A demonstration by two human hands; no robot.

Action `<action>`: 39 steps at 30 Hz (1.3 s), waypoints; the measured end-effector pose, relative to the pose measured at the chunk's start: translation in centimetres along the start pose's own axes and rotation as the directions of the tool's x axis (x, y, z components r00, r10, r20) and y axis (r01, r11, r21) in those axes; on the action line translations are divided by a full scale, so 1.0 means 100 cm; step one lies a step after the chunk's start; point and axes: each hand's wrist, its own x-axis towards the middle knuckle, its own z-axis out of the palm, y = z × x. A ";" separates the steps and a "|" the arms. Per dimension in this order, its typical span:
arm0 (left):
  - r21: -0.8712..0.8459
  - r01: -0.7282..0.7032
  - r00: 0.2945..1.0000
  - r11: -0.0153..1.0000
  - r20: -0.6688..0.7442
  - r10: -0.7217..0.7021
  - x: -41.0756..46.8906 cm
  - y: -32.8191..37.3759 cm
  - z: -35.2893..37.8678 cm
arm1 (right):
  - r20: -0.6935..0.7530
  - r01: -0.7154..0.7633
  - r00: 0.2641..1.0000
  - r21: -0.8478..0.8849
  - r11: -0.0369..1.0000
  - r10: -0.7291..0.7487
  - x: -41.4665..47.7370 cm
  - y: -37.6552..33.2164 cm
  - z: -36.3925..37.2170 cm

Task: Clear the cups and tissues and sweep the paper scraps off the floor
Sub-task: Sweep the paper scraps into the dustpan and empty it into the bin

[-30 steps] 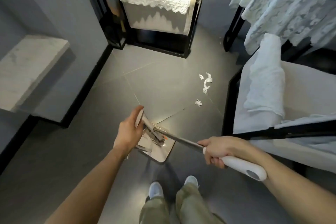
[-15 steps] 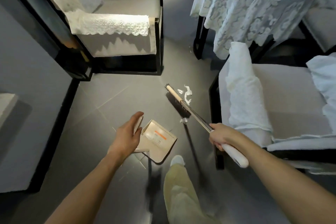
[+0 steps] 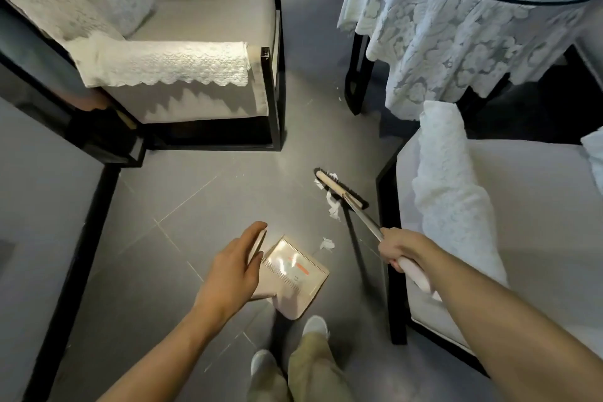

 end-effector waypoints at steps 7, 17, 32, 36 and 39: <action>-0.066 0.011 0.998 0.998 -0.069 -0.016 0.030 0.020 0.021 | 0.140 0.031 0.989 0.123 0.992 -0.048 -0.049 0.010 0.047; -0.067 -0.007 0.996 0.998 -0.086 0.001 0.063 0.002 0.004 | 0.351 -0.169 0.936 0.522 0.836 -0.030 -0.115 0.009 0.016; -0.158 -0.082 0.982 0.984 -0.182 0.053 0.208 0.027 -0.058 | -0.052 0.059 0.998 0.680 0.731 -0.032 0.006 -0.062 -0.110; -0.180 -0.077 0.983 0.981 -0.176 0.045 0.290 0.052 -0.057 | -0.127 0.097 0.992 0.681 0.726 -0.013 0.073 -0.091 -0.190; -0.156 -0.073 0.988 0.985 -0.149 0.049 0.353 0.070 -0.056 | -0.179 0.118 0.984 0.646 0.755 0.000 0.116 -0.109 -0.260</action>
